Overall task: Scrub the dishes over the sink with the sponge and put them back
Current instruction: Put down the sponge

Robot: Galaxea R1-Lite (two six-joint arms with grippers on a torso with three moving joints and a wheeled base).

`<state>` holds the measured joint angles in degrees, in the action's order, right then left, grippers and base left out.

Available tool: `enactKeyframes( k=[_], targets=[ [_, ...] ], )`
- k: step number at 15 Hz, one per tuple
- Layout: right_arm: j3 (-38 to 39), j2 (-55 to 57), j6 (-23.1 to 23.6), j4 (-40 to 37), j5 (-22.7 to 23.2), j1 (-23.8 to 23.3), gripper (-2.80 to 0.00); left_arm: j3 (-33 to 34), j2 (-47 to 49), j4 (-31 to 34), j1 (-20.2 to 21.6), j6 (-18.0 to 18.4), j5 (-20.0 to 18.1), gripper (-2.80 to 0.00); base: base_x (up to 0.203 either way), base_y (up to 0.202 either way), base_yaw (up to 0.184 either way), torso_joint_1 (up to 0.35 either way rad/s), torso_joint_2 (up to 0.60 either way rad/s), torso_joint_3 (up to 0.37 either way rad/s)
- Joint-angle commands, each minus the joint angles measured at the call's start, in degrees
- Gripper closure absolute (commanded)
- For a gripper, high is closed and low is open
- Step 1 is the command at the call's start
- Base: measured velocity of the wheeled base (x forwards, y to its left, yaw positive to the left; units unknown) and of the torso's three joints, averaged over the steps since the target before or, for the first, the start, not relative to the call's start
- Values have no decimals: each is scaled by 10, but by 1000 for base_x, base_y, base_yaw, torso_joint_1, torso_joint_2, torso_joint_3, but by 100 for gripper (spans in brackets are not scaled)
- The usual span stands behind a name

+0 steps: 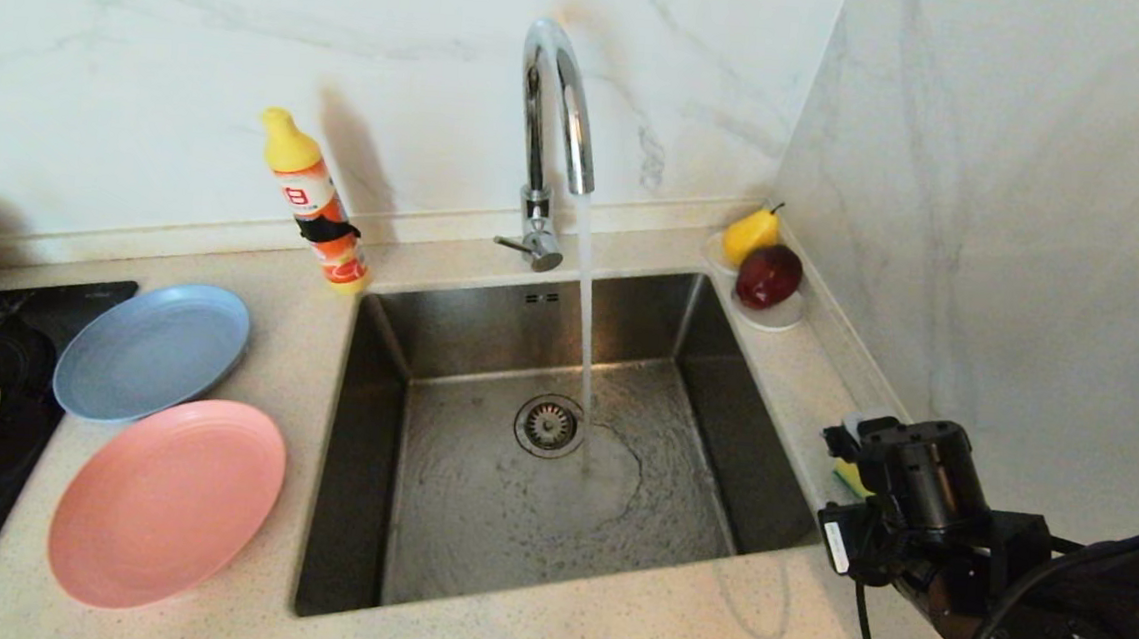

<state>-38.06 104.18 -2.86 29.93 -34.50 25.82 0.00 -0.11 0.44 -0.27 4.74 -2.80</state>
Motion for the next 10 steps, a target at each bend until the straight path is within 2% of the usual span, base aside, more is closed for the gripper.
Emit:
enactKeyframes(
  k=[1, 5, 10],
  targets=[
    [-2, 0, -2, 0, -1, 1, -280, 3, 0, 0, 0, 0, 0, 0, 0, 0, 0, 0, 0, 0],
    [-6, 0, -7, 0, 1, 5, -280, 3, 0, 0, 0, 0, 0, 0, 0, 0, 0, 0, 0, 0],
    [-18, 1, -36, -4, 2, 5, -280, 3, 0, 0, 0, 0, 0, 0, 0, 0, 0, 0, 0, 0]
  ],
)
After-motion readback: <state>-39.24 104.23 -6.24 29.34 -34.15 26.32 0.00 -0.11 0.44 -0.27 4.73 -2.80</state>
